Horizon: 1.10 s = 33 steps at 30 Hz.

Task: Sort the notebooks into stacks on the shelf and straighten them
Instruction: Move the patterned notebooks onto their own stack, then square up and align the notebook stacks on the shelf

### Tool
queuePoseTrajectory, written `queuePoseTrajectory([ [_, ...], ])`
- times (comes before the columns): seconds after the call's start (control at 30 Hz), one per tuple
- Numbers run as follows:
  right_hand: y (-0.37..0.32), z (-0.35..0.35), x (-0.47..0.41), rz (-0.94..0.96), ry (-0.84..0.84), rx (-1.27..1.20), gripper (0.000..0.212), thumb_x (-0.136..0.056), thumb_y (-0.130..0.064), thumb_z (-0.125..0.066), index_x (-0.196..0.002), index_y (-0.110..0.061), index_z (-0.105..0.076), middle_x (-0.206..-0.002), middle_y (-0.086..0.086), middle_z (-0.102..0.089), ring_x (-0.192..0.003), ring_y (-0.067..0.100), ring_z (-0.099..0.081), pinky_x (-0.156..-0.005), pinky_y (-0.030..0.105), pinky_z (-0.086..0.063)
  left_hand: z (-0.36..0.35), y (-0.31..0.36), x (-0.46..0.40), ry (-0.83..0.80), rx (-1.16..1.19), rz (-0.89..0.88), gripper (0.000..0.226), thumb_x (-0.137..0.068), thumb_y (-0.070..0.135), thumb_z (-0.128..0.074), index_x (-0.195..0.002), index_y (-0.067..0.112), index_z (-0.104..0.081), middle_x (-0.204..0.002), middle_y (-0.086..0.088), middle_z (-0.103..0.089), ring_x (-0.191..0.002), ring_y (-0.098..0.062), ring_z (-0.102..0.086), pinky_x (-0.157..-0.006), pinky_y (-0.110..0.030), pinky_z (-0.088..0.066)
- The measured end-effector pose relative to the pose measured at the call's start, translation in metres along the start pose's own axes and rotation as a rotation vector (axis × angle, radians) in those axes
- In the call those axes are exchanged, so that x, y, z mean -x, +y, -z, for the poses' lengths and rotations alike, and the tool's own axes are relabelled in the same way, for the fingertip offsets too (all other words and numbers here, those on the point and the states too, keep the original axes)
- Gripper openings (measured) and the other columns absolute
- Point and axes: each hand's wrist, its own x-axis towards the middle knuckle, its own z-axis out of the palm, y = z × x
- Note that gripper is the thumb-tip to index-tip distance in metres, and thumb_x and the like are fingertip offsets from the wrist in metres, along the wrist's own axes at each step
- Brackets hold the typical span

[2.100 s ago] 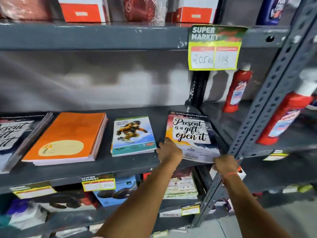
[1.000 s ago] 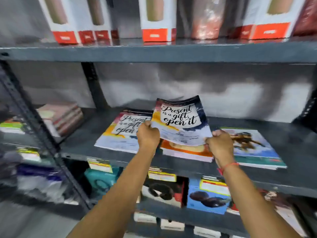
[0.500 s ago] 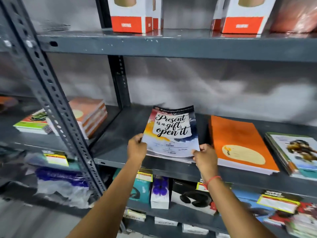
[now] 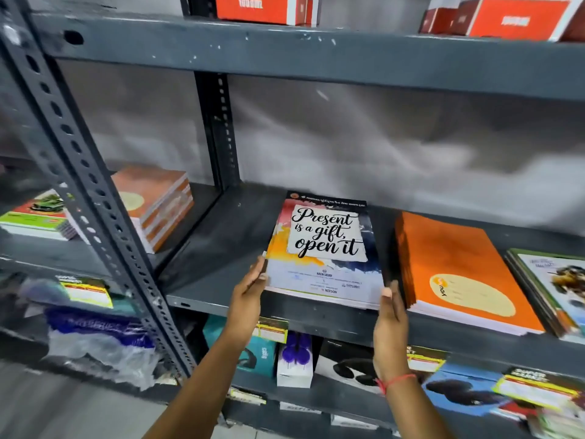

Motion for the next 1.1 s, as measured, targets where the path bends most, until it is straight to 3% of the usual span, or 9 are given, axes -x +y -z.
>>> queuePoseTrajectory([
  [0.13, 0.008, -0.009, 0.008, 0.050, -0.101, 0.015, 0.052, -0.097, -0.027, -0.038, -0.147, -0.021, -0.025, -0.139, -0.020, -0.027, -0.129, -0.002, -0.026, -0.107, 0.019, -0.018, 0.000, -0.006, -0.001, 0.007, 0.079, -0.013, 0.044, -0.093, 0.010, -0.042, -0.136, 0.015, -0.037, -0.148, 0.003, -0.033, -0.132, -0.005, -0.030, -0.108, -0.021, -0.021],
  [0.27, 0.009, -0.002, 0.007, 0.056, -0.129, 0.006, 0.050, -0.097, -0.024, -0.039, -0.146, -0.022, -0.028, -0.136, -0.020, -0.029, -0.127, -0.002, -0.029, -0.105, 0.018, -0.020, 0.009, -0.011, -0.004, -0.038, 0.068, -0.034, 0.044, -0.091, 0.013, -0.047, -0.135, 0.018, -0.041, -0.140, 0.010, -0.041, -0.123, 0.001, -0.042, -0.103, -0.017, -0.029],
  [0.37, 0.008, 0.007, 0.006, 0.063, -0.103, -0.057, 0.047, -0.097, -0.021, -0.040, -0.143, -0.019, -0.035, -0.140, -0.013, -0.036, -0.130, 0.004, -0.035, -0.107, 0.021, -0.024, 0.020, -0.016, -0.005, -0.069, 0.027, -0.054, 0.047, -0.089, 0.016, -0.053, -0.134, 0.022, -0.042, -0.128, 0.019, -0.049, -0.102, 0.019, -0.052, -0.081, 0.001, -0.042],
  [0.53, 0.010, 0.008, 0.009, 0.081, -0.194, -0.040, 0.046, -0.096, -0.017, -0.042, -0.141, -0.019, -0.038, -0.139, -0.016, -0.037, -0.133, 0.006, -0.034, -0.105, 0.019, -0.023, 0.024, -0.021, -0.004, -0.073, -0.018, -0.076, 0.046, -0.089, 0.016, -0.050, -0.135, 0.019, -0.040, -0.129, 0.022, -0.043, -0.120, 0.005, -0.043, -0.079, 0.009, -0.036],
  [0.67, 0.009, 0.013, 0.005, 0.067, -0.261, -0.039, 0.052, -0.092, -0.010, -0.048, -0.142, -0.019, -0.036, -0.142, -0.014, -0.037, -0.135, 0.007, -0.032, -0.106, 0.021, -0.024, 0.028, -0.020, -0.008, -0.113, -0.023, -0.081, 0.047, -0.090, 0.012, -0.050, -0.135, 0.018, -0.039, -0.118, 0.033, -0.046, -0.099, 0.026, -0.048, -0.083, 0.005, -0.037],
  [0.77, 0.009, 0.016, 0.003, 0.060, -0.263, -0.025, 0.053, -0.092, -0.002, -0.048, -0.141, -0.016, -0.038, -0.146, -0.008, -0.039, -0.136, 0.008, -0.034, -0.108, 0.021, -0.024, 0.037, -0.020, -0.012, -0.150, -0.044, -0.072, 0.046, -0.089, 0.008, -0.050, -0.134, 0.018, -0.041, -0.129, 0.022, -0.046, -0.117, 0.009, -0.045, -0.096, -0.007, -0.035],
  [0.83, 0.011, 0.017, 0.002, 0.080, -0.247, -0.001, 0.051, -0.092, 0.000, -0.048, -0.139, -0.017, -0.041, -0.140, -0.012, -0.042, -0.134, 0.006, -0.035, -0.106, 0.017, -0.025, 0.039, -0.020, -0.012, -0.148, -0.054, -0.086, 0.045, -0.089, 0.004, -0.050, -0.132, 0.016, -0.043, -0.133, 0.012, -0.046, -0.123, -0.001, -0.042, -0.090, 0.000, -0.037],
  [0.97, 0.013, 0.016, 0.000, 0.096, -0.221, 0.032, 0.050, -0.091, 0.001, -0.049, -0.138, -0.015, -0.044, -0.132, -0.017, -0.046, -0.122, -0.002, -0.044, -0.082, -0.007, -0.036, 0.038, -0.020, -0.012, -0.108, -0.039, -0.100, 0.042, -0.088, 0.002, -0.052, -0.129, 0.012, -0.047, -0.130, 0.010, -0.049, -0.120, 0.001, -0.045, -0.091, -0.002, -0.038],
  [1.1, 0.014, 0.017, -0.002, 0.096, -0.233, 0.045, 0.051, -0.090, -0.002, -0.052, -0.138, -0.016, -0.043, -0.129, -0.020, -0.046, -0.104, -0.018, -0.046, -0.075, -0.009, -0.038, 0.038, -0.020, -0.012, -0.079, -0.013, -0.090, 0.041, -0.086, 0.006, -0.055, -0.126, 0.013, -0.050, -0.126, 0.011, -0.052, -0.120, 0.000, -0.046, -0.102, -0.020, -0.033],
])
